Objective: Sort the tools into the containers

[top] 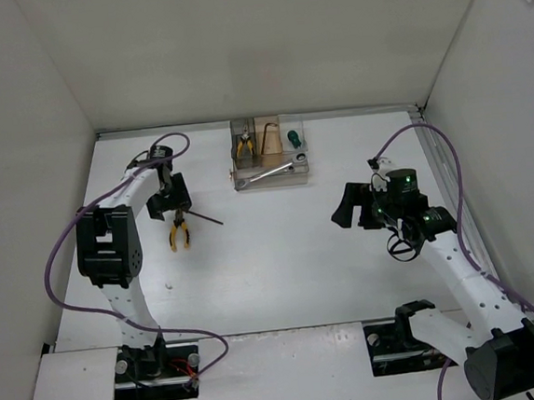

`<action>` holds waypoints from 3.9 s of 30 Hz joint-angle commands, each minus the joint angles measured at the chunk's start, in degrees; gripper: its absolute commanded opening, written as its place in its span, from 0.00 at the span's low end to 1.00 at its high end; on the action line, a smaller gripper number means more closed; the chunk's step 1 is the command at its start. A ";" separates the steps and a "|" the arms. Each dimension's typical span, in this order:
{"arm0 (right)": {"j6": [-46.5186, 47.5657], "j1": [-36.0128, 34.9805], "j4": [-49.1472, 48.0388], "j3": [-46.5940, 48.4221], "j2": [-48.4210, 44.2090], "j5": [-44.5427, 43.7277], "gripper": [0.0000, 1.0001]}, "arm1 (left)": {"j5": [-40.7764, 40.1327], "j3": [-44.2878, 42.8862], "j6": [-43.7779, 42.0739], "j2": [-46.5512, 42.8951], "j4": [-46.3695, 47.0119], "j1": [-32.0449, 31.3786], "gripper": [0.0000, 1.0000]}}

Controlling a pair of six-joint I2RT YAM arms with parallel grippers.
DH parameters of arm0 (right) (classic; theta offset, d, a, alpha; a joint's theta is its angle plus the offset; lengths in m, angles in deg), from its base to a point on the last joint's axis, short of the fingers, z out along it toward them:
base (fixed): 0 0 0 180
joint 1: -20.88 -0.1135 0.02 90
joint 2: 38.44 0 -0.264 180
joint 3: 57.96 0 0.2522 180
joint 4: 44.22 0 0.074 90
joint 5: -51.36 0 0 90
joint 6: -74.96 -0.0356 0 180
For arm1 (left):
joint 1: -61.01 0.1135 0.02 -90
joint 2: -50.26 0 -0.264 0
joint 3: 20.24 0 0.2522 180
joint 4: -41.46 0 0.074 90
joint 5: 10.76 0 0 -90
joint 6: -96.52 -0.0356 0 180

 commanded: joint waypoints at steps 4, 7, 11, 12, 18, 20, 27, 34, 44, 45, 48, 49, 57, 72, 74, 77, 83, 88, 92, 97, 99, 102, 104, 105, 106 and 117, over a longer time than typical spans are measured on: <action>0.25 -0.12 -1.96 1.76 0.63 -0.55 0.83 | 0.59 1.06 -0.84 -1.64 -1.08 -1.25 0.61; 0.25 -0.03 -1.96 1.59 0.81 -0.46 0.83 | 0.77 1.94 -0.49 -1.56 -1.07 -1.25 0.61; 0.25 -0.03 -1.96 1.67 0.98 -0.37 0.83 | 0.86 2.29 -0.14 -1.03 -1.07 -1.78 0.60; 0.25 -0.21 -1.96 1.76 0.81 -0.28 0.83 | 0.77 2.21 -0.14 -0.68 -1.33 -1.78 0.60; 0.25 -0.12 -1.96 1.32 0.46 -0.37 0.83 | -0.28 2.29 0.13 0.02 -2.22 -1.78 0.59; 0.16 -0.12 -2.05 1.50 0.46 -0.11 0.83 | -0.46 2.29 0.22 -0.06 -2.04 -1.78 0.59; -0.01 -0.21 -1.96 1.24 0.28 0.16 0.83 | -0.37 -0.16 -1.10 1.25 -2.04 -1.78 0.53; -0.19 -0.21 -1.96 1.06 -0.07 0.15 0.83 | -0.46 -1.13 -1.63 2.40 -2.04 -1.78 0.51; -0.28 -0.21 -1.88 1.23 0.28 0.07 0.83 | -0.02 0.62 -1.02 1.87 -2.31 -2.31 0.41; -0.19 -0.12 -1.96 1.23 0.28 0.16 0.83 | 0.07 0.71 -1.10 1.61 -2.48 -2.31 0.39; -0.19 -0.12 -1.96 1.50 0.81 0.51 0.83 | 0.15 0.62 -1.10 1.78 -2.66 -2.31 0.31; -0.19 -0.12 -1.96 1.50 0.90 0.59 0.83 | 0.24 0.45 -1.02 1.78 -2.66 -2.31 0.28; -0.19 -0.03 -1.96 1.41 0.72 0.51 0.83 | 3.21 -1.49 -1.80 0.47 -0.30 -2.31 0.00; -0.28 -0.12 -2.05 1.06 -0.07 0.68 0.83 | 2.18 1.77 -2.69 -8.59 5.96 -2.31 0.00; -0.37 -0.21 -1.96 0.88 -0.33 0.86 0.83 | 2.18 1.59 -2.68 -7.71 4.91 -2.31 0.00; -0.28 -0.21 -1.96 0.80 -0.68 0.51 0.83 | 2.26 1.68 -1.89 -7.18 4.73 -2.31 0.03; -0.28 -0.12 -1.96 0.80 -0.77 0.59 0.83 | -0.35 -2.01 -0.84 -3.58 2.80 -2.31 0.32; -0.45 -0.12 -1.96 0.53 -1.30 0.51 0.83 | -1.16 -4.82 -0.31 -0.24 1.39 -2.31 0.35; -0.54 -0.12 -1.88 0.01 -1.92 0.51 0.83 | -1.34 -4.65 -0.05 0.90 1.39 -2.31 0.34; -0.54 -0.21 -1.88 0.35 -1.48 0.42 0.83 | -0.81 -4.39 0.13 1.87 1.12 -2.31 0.34; -0.54 -0.03 -1.96 0.44 -1.21 0.42 0.83 | -0.64 -4.30 -0.05 2.40 1.30 -2.31 0.34; -0.54 -0.12 -2.05 0.62 -0.69 0.42 0.83 | -0.46 -4.30 0.04 3.10 1.39 -2.31 0.33; -0.54 -0.21 -1.96 0.53 -0.60 0.33 0.83 | -0.55 -4.39 0.04 3.71 1.21 -2.31 0.33; -0.54 -0.12 -1.96 0.53 -0.60 0.33 0.83 | -0.72 -4.47 0.13 3.98 1.21 -2.31 0.32; -0.54 -0.12 -1.96 0.53 -0.51 0.33 0.83 | -0.81 -4.56 0.30 4.50 1.12 -2.31 0.32; -0.72 -0.12 -1.96 0.53 -0.33 -0.11 0.83 | -0.81 -6.50 0.31 6.62 -0.46 -1.78 0.03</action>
